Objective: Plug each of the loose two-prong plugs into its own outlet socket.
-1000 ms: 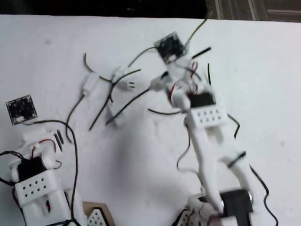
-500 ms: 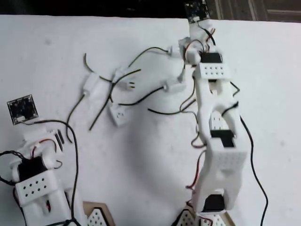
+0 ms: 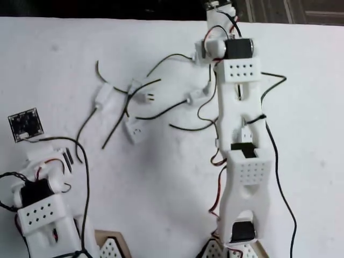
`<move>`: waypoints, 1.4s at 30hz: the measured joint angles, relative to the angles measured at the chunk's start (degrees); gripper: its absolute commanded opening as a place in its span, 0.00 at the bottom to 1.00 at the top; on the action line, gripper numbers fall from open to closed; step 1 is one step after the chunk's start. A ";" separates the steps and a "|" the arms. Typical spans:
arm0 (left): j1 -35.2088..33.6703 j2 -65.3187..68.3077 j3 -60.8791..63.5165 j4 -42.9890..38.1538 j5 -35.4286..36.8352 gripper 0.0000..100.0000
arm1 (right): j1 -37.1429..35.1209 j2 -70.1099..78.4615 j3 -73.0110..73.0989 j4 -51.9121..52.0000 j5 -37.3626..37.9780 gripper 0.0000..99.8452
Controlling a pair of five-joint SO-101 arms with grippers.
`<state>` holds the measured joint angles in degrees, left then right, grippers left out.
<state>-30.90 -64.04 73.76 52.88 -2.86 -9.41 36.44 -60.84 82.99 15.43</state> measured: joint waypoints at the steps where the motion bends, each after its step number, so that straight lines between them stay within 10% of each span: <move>1: 0.00 0.00 0.00 0.00 0.00 0.15 | -0.44 0.00 -1.76 3.25 0.00 0.07; 12: 0.00 0.00 0.00 0.00 0.00 0.15 | -2.46 -1.05 -7.91 15.38 0.00 0.02; 24: 0.00 0.00 0.00 0.00 0.00 0.15 | -10.29 -28.40 33.93 15.47 0.00 0.03; 32: -1.85 0.00 0.00 0.00 0.00 0.15 | -20.13 -33.85 53.63 8.88 0.00 0.21; 42: -4.31 0.00 0.00 0.00 0.00 0.15 | -18.55 -39.65 45.89 12.57 0.09 0.18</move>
<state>-35.21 -64.04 73.76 52.88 -2.86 -27.96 -3.21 -14.95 95.56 15.52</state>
